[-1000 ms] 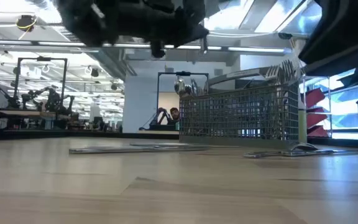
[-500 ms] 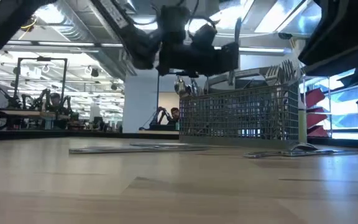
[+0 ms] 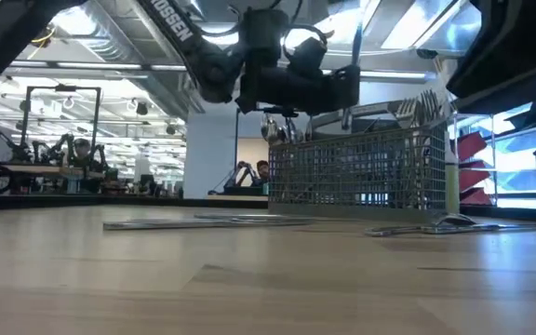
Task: Sort silverware
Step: Put the silver knife into the gray silverware organizer
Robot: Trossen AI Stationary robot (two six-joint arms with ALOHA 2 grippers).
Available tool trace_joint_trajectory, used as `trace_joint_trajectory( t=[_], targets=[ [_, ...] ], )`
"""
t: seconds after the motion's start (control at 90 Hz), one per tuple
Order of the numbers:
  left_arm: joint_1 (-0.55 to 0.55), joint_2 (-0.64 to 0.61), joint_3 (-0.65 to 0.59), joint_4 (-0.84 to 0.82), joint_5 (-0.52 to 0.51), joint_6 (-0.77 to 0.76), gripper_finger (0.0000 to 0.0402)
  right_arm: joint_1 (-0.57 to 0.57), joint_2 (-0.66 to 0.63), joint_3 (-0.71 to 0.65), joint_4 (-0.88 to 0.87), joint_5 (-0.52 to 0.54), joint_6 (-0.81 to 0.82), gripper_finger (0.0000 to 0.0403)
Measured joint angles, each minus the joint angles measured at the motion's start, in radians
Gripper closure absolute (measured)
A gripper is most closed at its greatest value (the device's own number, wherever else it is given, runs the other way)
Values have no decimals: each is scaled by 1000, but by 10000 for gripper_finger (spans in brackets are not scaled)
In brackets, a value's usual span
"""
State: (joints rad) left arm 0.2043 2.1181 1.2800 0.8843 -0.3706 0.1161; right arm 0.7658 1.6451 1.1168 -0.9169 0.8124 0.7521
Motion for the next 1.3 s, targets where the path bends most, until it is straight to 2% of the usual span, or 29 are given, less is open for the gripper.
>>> trace_joint_trajectory(
  t=[0.222,0.344,0.6,0.789,0.9,1.1,1.233,1.3],
  targets=[
    [-13,13,-8,-29,-250,-51,367,0,0,0,3,0,1,343],
    [-5,11,-8,-51,-331,-131,350,0,0,0,3,2,1,343],
    [0,10,-9,-93,-328,-209,325,0,1,0,7,4,1,343],
    [-30,10,-9,-51,-323,-155,318,0,1,0,7,6,1,343],
    [-64,6,-8,12,-328,-59,318,0,1,0,7,6,3,343],
    [-201,-116,-50,-35,-328,111,318,1,1,1,28,-75,4,343],
    [-324,-236,-138,-113,-213,145,318,1,1,1,30,-72,5,343],
    [-386,-278,-204,-120,-216,135,318,1,1,1,38,-72,6,343]
  ],
)
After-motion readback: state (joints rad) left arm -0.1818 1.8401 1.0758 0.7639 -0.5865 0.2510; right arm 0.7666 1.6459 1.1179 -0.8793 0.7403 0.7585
